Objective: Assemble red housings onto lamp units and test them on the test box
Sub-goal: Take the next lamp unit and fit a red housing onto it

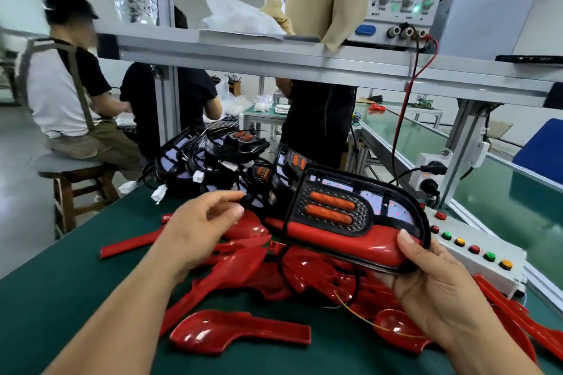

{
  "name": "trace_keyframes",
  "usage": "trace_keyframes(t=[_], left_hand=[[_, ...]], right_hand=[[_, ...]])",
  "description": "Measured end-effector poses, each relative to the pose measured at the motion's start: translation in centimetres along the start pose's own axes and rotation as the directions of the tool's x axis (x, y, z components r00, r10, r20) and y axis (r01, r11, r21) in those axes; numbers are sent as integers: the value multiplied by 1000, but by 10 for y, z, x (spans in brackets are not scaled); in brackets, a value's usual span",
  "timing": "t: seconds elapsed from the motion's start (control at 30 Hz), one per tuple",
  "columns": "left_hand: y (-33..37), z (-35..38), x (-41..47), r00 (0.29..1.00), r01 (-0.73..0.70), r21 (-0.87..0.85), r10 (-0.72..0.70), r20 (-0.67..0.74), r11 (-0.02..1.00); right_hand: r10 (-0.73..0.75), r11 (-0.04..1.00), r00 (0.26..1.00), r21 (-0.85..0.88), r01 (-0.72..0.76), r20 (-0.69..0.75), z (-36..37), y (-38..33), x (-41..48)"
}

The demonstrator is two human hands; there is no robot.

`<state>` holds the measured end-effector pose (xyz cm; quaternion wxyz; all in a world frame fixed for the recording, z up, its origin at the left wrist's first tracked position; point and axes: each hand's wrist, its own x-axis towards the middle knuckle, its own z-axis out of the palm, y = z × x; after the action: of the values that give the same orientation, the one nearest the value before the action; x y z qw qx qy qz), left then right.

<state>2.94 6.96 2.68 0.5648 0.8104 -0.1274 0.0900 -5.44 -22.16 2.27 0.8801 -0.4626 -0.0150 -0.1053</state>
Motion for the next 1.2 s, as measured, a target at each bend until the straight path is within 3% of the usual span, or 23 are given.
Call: trace_keyframes(t=[0.07, 0.13, 0.23, 0.33, 0.4, 0.47, 0.57, 0.67, 0.73, 0.8, 0.87, 0.93, 1.07, 1.2], left_hand=[[-16, -15, 9, 993, 55, 223, -30, -112, 973], [-31, -15, 15, 997, 75, 465, -67, -34, 882], [-37, -2, 17, 974, 36, 628, -168, 153, 777], [-30, 4, 18, 975, -2, 744, -166, 151, 668], [-26, 1, 17, 992, -24, 670, -68, 111, 742], [-19, -3, 12, 985, -70, 588, -39, 169, 806], [-13, -2, 4, 909, -109, 676, -202, 364, 729], [-12, 3, 4, 908, -106, 709, -224, 355, 697], [-9, 8, 3, 944, -100, 693, -152, 292, 714], [-2, 20, -2, 973, -171, 632, 28, 230, 756], [11, 40, -10, 930, -359, 582, 222, 294, 729], [24, 61, -22, 847, -518, 539, 313, 429, 664], [39, 91, -45, 671, -645, 357, 278, 687, 675], [41, 101, -61, 654, -636, 308, 282, 702, 707]], right_hand=[[4, 1000, 1000, 15, -4, -16, -2, -1, 2], [10, 1000, 1000, 21, -10, -12, -3, -2, 2], [20, 1000, 1000, 11, -20, 11, -4, -2, 2], [12, 1000, 1000, 12, -12, 20, -4, -2, 1], [8, 1000, 1000, 25, -8, 11, -2, -3, 0], [0, 999, 1000, 36, 0, -12, -2, -4, 1], [0, 999, 999, 50, 3, -44, -2, -6, 3], [6, 997, 998, 81, -1, -61, -4, -7, 4], [1, 994, 998, 113, 5, -58, -4, -7, 4], [-9, 988, 998, 154, 18, -55, -4, -8, 5], [-18, 983, 998, 181, 27, -52, -2, -8, 5], [-25, 979, 999, 203, 34, -45, -1, -10, 4], [-38, 968, 999, 249, 41, -19, 1, -16, 3], [-51, 952, 998, 302, 55, -21, 3, -18, 2]])
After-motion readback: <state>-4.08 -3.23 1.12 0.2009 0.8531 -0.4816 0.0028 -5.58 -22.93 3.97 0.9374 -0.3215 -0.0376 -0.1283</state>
